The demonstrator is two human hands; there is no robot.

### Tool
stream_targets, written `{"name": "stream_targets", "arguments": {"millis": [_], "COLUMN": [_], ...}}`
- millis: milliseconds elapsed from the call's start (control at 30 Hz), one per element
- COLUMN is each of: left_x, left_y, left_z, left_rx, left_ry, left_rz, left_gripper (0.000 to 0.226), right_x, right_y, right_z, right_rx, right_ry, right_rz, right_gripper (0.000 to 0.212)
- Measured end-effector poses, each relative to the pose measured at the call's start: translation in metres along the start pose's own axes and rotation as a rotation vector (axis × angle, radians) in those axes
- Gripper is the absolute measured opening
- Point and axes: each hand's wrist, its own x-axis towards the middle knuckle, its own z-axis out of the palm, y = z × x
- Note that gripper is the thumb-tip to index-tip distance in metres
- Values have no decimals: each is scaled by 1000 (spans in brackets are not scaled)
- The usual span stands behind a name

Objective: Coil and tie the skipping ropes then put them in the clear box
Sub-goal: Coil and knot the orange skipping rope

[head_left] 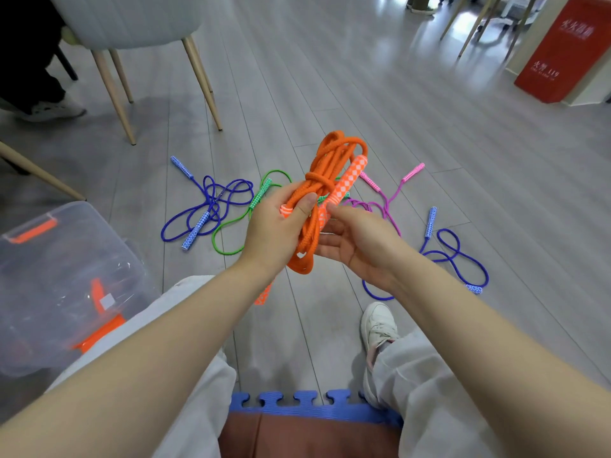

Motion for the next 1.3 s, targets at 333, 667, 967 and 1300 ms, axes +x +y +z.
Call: {"name": "stream_targets", "arguments": {"millis": [333, 667, 967, 1300], "left_x": [-9, -8, 2, 15], "left_y": [-6, -2, -5, -10], "left_z": [16, 13, 4, -4], "left_rx": [-272, -399, -396, -562], "left_ry": [155, -18, -84, -264], "left_rz": [-64, -115, -206, -263], "left_gripper": [20, 29, 25, 18], "right_x": [4, 3, -5, 2], "right_y": [10, -1, -9, -17], "right_z": [3, -8, -10, -21], "right_rx": [-22, -324, -461, -937], "right_ry": [-73, -2, -150, 135], "right_rz": [-61, -14, -39, -231], "right_gripper": [54, 38, 37, 49]}}
